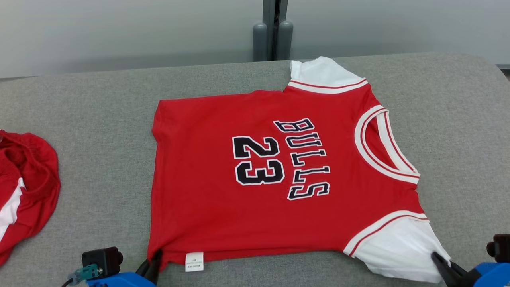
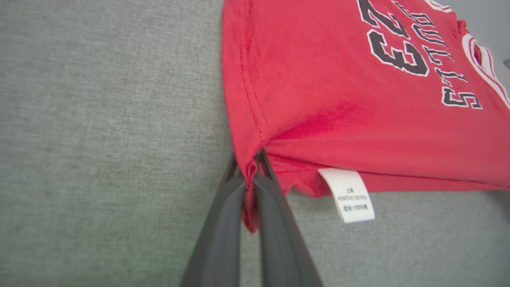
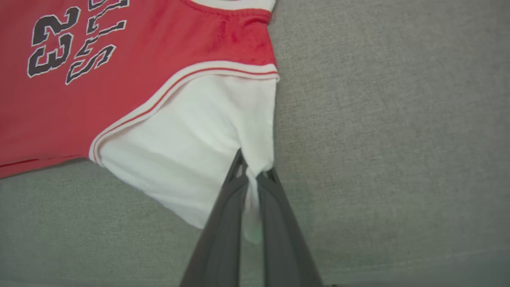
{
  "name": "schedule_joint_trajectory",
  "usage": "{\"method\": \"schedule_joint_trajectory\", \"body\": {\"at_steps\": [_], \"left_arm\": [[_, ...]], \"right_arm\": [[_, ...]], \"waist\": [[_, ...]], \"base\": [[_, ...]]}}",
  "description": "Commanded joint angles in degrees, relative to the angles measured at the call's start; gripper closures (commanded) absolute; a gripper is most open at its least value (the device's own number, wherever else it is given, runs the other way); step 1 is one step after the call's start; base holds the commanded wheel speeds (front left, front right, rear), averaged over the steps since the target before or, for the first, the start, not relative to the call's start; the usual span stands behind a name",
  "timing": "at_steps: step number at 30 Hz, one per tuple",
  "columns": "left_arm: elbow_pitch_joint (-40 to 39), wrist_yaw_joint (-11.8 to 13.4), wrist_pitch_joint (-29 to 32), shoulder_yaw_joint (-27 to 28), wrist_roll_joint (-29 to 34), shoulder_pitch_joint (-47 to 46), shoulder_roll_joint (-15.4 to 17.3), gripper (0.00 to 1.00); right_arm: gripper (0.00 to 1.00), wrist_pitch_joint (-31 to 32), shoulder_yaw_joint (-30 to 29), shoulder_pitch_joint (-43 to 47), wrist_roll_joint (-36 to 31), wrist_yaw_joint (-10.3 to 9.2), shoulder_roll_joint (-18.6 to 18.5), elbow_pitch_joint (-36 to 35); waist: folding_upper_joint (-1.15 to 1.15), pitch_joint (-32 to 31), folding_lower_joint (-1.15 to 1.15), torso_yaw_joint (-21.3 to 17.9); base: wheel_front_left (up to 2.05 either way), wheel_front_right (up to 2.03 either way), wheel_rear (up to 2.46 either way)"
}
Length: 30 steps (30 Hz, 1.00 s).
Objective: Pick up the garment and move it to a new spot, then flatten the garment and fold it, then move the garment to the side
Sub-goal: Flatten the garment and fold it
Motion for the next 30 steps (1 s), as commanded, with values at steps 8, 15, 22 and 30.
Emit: {"method": "schedule_joint_trajectory", "body": {"at_steps": [8,15,22,30], "left_arm": [[-5.02,3.48,2.94,-0.96,1.95,3.19,3.54,1.00],[-9.02,4.80,3.77,-0.44,2.26,0.95,3.69,1.00],[-11.21,4.82,4.95,0.36,-0.14,-2.65,1.02,1.00],[-10.05,3.91,7.33,1.23,-2.06,-8.75,-0.79,1.00]], "right_arm": [[1.00,5.94,0.54,5.83,1.62,0.01,-0.18,-6.18],[1.00,4.36,2.59,1.36,-0.56,0.01,-0.17,-8.94],[1.00,5.31,4.67,-6.23,-4.15,0.01,-0.14,-9.66],[1.00,4.75,7.01,-16.28,-7.13,0.01,-0.15,-7.26]], "waist": [[0.01,-0.24,0.01,-0.40],[0.01,-0.41,0.01,-0.01],[0.01,0.16,0.01,0.44],[0.01,2.59,0.01,1.41]], "base": [[0.00,0.00,0.00],[0.00,0.00,0.00],[0.00,0.00,0.00],[0.00,0.00,0.00]]}}
